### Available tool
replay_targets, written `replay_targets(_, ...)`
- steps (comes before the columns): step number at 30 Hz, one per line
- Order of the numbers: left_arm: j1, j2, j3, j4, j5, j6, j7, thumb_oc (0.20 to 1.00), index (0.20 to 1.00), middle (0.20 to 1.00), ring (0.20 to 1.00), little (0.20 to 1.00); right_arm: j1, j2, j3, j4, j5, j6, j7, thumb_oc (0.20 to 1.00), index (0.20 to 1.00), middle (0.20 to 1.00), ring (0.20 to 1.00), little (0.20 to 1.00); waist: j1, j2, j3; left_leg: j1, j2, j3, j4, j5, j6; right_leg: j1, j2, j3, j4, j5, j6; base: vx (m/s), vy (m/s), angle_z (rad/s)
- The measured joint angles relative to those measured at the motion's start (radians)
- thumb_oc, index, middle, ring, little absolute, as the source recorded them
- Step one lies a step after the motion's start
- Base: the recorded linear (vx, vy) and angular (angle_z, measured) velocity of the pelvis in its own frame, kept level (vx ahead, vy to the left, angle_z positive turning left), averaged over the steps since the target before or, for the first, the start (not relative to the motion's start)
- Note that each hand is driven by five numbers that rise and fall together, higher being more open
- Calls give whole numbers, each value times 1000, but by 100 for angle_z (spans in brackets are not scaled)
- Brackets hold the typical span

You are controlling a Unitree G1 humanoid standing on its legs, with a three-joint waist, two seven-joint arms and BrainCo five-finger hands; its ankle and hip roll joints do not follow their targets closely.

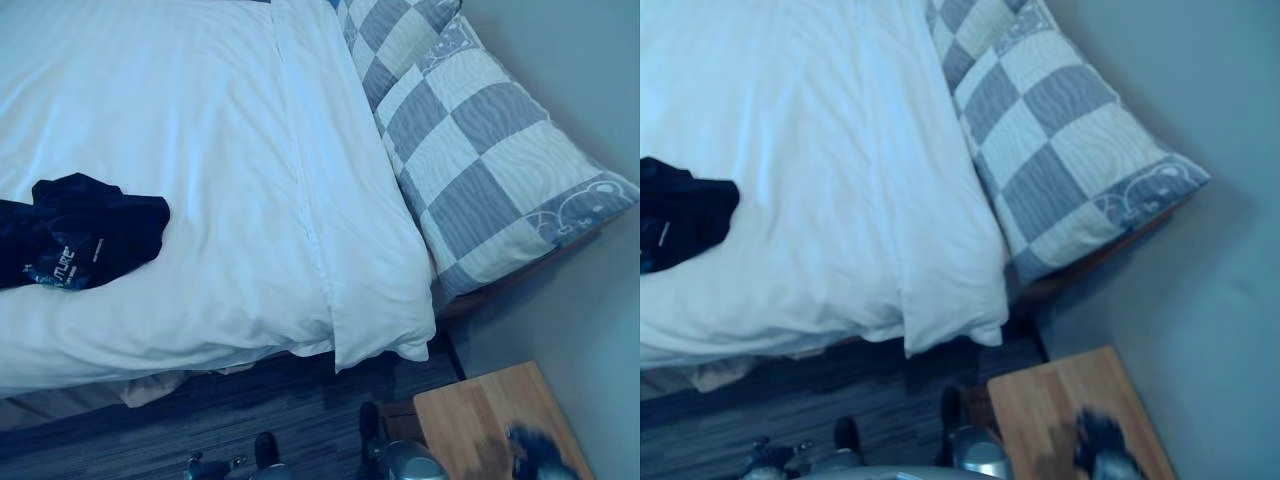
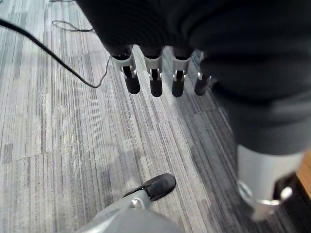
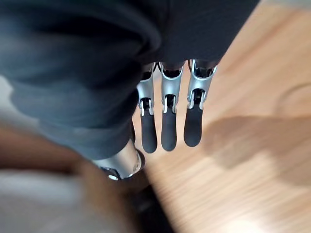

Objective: Tidy up the quilt and then pick up the clothes from the bed and put them into the laundry hamper.

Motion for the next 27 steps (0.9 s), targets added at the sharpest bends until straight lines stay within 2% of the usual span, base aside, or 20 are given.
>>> replay_targets(1,11,4,2,7,-1,5,-1,1000,1000,1000,1000,1000,-26,-38,-5,-78,-15,-23,18,200,200,200,200,200,-5,-6,-5,-3,0,0,2,1,2,-3,0,2,0,6,8,30,100,0)
replay_targets(2,30,20,8,7,-1,5,-2,1000,1000,1000,1000,1000,-98,-98,-32,-185,-12,6,37,200,200,200,200,200,2,-21,-16,-8,1,-4,3,6,2,-3,1,-1,0,9,11,25,93,8)
replay_targets(4,33,29,20,43,-1,5,-4,1000,1000,1000,1000,1000,-185,-205,-24,-305,-12,66,66,200,200,200,200,200,19,-31,-24,-13,-3,-3,4,8,2,-8,-1,-1,1,13,13,22,54,7)
replay_targets(5,33,33,21,65,-2,6,-4,1000,1000,1000,1000,1000,-246,-227,-23,-336,-12,70,94,200,200,200,200,200,23,-28,-21,-14,-4,-2,4,8,2,-11,-3,0,2,15,16,0,0,0)
replay_targets(6,37,34,26,74,-2,3,-3,1000,1000,1000,1000,1000,-301,-227,-12,-358,-10,86,100,200,200,200,200,200,34,-40,-26,-18,-4,-4,4,8,2,-9,-5,-2,2,15,16,34,-20,-4)
replay_targets(8,26,35,32,102,-2,-2,-3,1000,1000,1000,1000,1000,-423,-242,59,-374,-11,123,111,200,200,200,200,200,35,-40,-22,-22,-5,-4,4,8,1,-16,-6,-2,0,16,18,35,-53,3)
replay_targets(11,-1,41,32,122,0,-16,-1,1000,1000,1000,1000,1000,-635,-237,201,-339,-2,202,102,200,200,200,200,200,71,-50,-6,-71,2,-28,37,0,0,-27,-6,-24,5,17,20,77,-106,17)
replay_targets(13,-31,53,31,128,1,-18,-1,1000,1000,1000,1000,1000,-776,-208,266,-255,-1,258,69,200,200,200,200,200,91,-53,14,-91,9,-52,63,-6,-5,-25,-1,-46,5,17,20,47,-118,38)
replay_targets(15,-61,74,28,121,4,-22,0,1000,1000,1000,1000,1000,-954,-133,308,-92,-3,295,20,200,200,200,200,200,163,-48,64,-127,26,-81,93,-10,-14,-27,11,-72,5,16,19,28,-207,33)
replay_targets(16,-72,83,28,121,9,-18,0,1000,1000,1000,1000,1000,-1012,-104,333,-11,-4,298,4,200,200,200,200,200,157,-57,73,-142,30,-89,114,-14,-20,-35,15,-79,5,15,17,-35,-136,26)
replay_targets(17,-84,99,23,120,22,-15,0,1000,1000,1000,1000,1000,-1093,-51,357,144,-8,296,-21,200,200,200,200,200,187,-53,88,-183,36,-114,135,-14,-22,-55,21,-101,5,15,16,-46,-81,34)
replay_targets(20,-144,121,-10,112,25,-14,-3,1000,1000,1000,1000,1000,-1221,4,398,431,-10,295,-44,200,200,200,200,200,246,-44,138,-241,40,-146,149,4,-21,-86,27,-131,5,17,15,-73,-29,36)
replay_targets(21,-169,127,-21,98,23,-14,-6,1000,1000,1000,1000,1000,-1251,13,400,506,-10,293,-49,200,200,200,200,200,284,-28,170,-270,38,-161,153,10,-20,-104,26,-146,5,18,13,-174,24,35)
replay_targets(23,-202,128,-61,95,19,-19,-15,1000,1000,1000,1000,1000,-1357,33,460,705,-10,277,-53,200,200,200,200,200,312,-2,220,-304,26,-173,156,17,-16,-130,18,-156,6,27,1,-167,78,24)
replay_targets(25,-205,127,-63,88,18,-24,-20,1000,1000,1000,1000,1000,-1380,33,467,740,-12,270,-61,200,200,200,200,200,318,22,258,-332,10,-187,154,25,-8,-151,5,-167,6,39,-14,-112,69,19)
replay_targets(27,-198,126,-69,89,18,-26,-21,1000,1000,1000,1000,1000,-1378,27,464,743,-15,252,-82,200,200,200,200,200,314,32,281,-331,-2,-188,149,26,-7,-152,-7,-167,6,42,-18,-98,72,11)
